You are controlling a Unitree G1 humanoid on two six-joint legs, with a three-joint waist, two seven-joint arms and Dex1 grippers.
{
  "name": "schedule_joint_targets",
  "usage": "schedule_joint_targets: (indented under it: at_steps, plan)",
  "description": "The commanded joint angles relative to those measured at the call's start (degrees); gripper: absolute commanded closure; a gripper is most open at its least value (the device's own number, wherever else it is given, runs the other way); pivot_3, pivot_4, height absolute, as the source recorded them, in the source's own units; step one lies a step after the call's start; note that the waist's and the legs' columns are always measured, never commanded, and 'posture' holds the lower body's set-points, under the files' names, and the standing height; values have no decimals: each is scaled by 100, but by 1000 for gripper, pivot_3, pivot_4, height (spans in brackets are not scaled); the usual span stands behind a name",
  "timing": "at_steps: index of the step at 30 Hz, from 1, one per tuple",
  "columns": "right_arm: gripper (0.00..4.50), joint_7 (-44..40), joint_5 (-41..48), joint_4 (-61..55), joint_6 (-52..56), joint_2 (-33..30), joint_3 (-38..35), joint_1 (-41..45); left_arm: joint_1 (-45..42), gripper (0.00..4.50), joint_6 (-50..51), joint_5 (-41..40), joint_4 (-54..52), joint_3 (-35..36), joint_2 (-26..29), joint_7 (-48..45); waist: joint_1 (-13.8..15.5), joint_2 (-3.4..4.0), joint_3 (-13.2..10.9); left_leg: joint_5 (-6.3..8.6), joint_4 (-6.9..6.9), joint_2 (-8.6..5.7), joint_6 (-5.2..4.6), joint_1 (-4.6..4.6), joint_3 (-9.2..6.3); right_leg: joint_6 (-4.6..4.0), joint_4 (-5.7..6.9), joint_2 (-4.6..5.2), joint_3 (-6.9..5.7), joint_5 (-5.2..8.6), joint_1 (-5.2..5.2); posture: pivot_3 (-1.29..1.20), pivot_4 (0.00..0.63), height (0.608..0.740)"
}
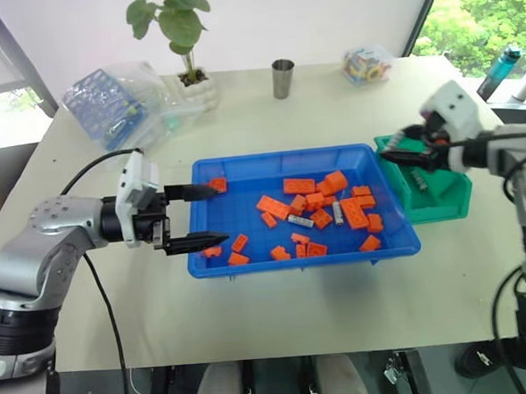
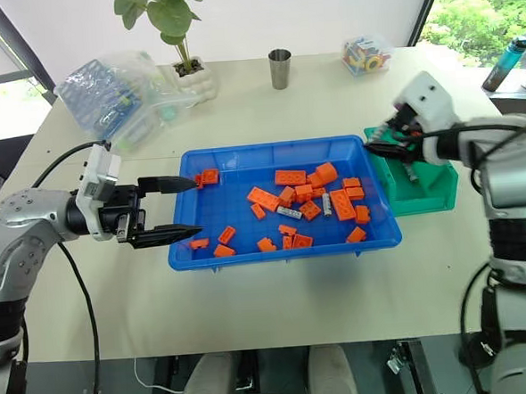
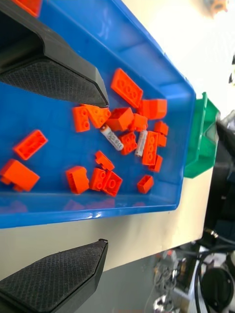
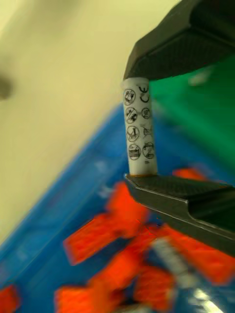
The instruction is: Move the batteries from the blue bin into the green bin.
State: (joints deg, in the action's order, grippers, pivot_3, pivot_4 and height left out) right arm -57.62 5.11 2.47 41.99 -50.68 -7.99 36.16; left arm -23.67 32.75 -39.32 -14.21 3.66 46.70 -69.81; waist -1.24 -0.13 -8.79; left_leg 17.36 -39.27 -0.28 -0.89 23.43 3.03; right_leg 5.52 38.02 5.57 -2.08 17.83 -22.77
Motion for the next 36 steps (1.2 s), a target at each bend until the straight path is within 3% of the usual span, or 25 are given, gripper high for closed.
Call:
schedule_joint_targets:
  at_steps: [1,5,9,10,16,20,27,36]
  plan:
    - [2165,56,54,-240,-292,-404,-302,-340,-269,0,-163,70,145,-57,-41,-140,16,1,-1,-1,2,2,0,-3,2,0,1,-2,1,0,0,0,150,716]
    - [2165,236,78,-168,-385,-514,-262,-555,-448,0,-208,138,292,-141,-118,-211,25,1,-1,-1,1,5,0,-4,2,0,1,-5,2,0,1,0,150,716]
    - [256,459,-75,-61,-546,-567,-111,-641,-509,0,-208,154,302,-165,-178,-216,50,2,-1,-2,0,4,1,-3,2,0,2,-4,3,0,1,0,150,716]
    - [18,481,-85,-71,-614,-586,-94,-642,-500,0,-202,149,290,-154,-178,-218,51,2,-1,-2,0,3,1,-2,2,0,2,-4,3,0,1,0,150,716]
    - [18,350,347,-421,-502,-448,5,-28,-419,0,-148,116,191,-83,-131,-195,53,4,-2,-2,-1,2,2,-2,2,0,1,-2,3,0,1,0,150,716]
    - [18,264,1024,-1346,525,-21,331,246,-374,0,-114,100,120,-58,-116,-156,23,3,-2,-2,0,9,2,-2,-2,0,1,-9,3,0,-1,0,150,716]
    - [18,757,1570,-2581,2118,602,1185,-155,-294,0,-62,55,-22,-27,-86,-96,99,-1,-5,0,-3,-2,-1,3,-16,0,2,3,2,0,4,0,150,716]
    - [18,1293,1783,-2647,2484,1140,1584,-440,-356,0,-80,93,-14,-36,-73,-61,44,-1,-5,0,-5,-4,-2,4,-16,0,2,0,2,0,2,0,150,716]
